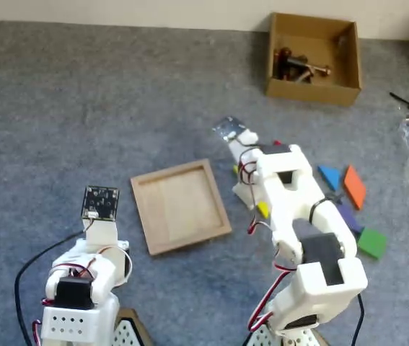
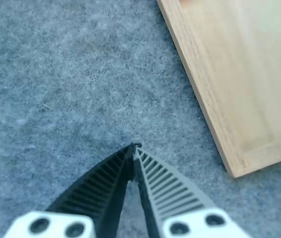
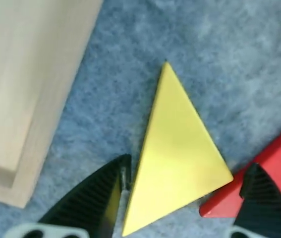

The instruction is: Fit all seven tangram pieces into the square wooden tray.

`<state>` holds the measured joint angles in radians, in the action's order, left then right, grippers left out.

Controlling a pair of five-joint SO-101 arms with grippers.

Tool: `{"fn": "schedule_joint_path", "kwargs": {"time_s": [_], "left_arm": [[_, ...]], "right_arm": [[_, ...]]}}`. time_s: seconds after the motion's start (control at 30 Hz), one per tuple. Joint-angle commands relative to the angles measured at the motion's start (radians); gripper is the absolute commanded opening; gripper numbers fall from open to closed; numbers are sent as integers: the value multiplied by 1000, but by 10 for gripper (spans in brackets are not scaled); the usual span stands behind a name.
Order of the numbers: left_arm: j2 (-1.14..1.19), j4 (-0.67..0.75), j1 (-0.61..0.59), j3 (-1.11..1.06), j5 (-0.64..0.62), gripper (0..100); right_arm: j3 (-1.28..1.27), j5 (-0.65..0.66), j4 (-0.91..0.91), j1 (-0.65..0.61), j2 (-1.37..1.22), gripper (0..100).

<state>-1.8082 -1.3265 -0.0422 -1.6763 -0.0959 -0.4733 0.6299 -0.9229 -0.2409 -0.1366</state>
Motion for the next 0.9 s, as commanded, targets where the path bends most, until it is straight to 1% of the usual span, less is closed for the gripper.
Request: {"fn": "schedule_joint_path", "kwargs": {"time_s": [0.0,0.33,0.5,0.67,0.87], "left_arm": [[-7,2,15,-19,-8,5],[-7,2,15,-19,-8,5],[-7,2,15,-19,-8,5],[-7,2,15,-19,-8,5],[-7,2,15,-19,-8,5]], "right_arm": [[19,-15,-15,4,33,328],[27,-14,-13,-22,-42,328],[19,-21,-16,-58,-45,328],[27,-23,-73,-67,-44,328],[27,-91,-79,-68,-44,328]]}}
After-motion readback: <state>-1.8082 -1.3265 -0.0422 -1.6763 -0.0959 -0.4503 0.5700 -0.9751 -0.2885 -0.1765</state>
